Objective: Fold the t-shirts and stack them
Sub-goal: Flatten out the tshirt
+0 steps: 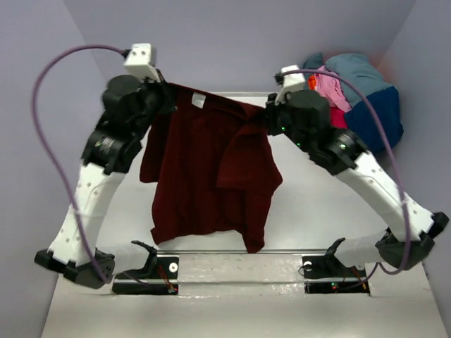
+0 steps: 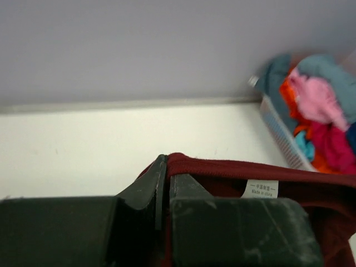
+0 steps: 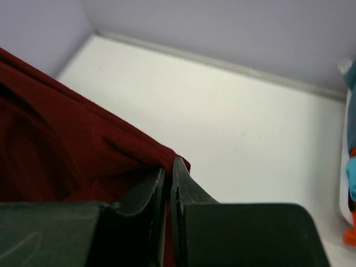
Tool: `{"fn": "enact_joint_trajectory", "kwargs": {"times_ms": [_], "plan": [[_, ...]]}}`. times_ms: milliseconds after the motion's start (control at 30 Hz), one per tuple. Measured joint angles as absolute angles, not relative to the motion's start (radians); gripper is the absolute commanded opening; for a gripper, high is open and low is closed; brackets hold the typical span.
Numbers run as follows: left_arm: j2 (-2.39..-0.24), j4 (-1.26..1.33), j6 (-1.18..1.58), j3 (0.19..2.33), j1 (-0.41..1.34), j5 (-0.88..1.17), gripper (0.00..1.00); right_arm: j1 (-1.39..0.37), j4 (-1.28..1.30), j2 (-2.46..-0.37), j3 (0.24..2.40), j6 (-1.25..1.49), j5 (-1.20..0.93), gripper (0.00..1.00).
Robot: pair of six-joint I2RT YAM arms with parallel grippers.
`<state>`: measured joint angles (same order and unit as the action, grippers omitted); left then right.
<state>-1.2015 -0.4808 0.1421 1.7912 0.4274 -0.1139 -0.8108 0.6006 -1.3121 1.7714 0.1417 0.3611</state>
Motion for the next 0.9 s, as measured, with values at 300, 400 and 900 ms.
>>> {"fn": "enact_joint_trajectory", "kwargs": {"times_ms": [300, 400, 900], "plan": [[-1.323, -0.411, 0.286, 1.387, 0.406, -0.248, 0.05, -0.689, 0.527, -1.555, 1.545, 0.141, 0.331, 0.07], [-1.262, -0.375, 0.344, 1.299, 0.404, -0.283, 0.06, -0.667, 0.482, -1.6, 1.612, 0.085, 0.286, 0.07], [-0.942, -0.484, 0.808, 0.959, 0.339, -0.466, 0.06, -0.637, 0.346, -2.213, 2.161, 0.036, -0.217, 0.07]]}}
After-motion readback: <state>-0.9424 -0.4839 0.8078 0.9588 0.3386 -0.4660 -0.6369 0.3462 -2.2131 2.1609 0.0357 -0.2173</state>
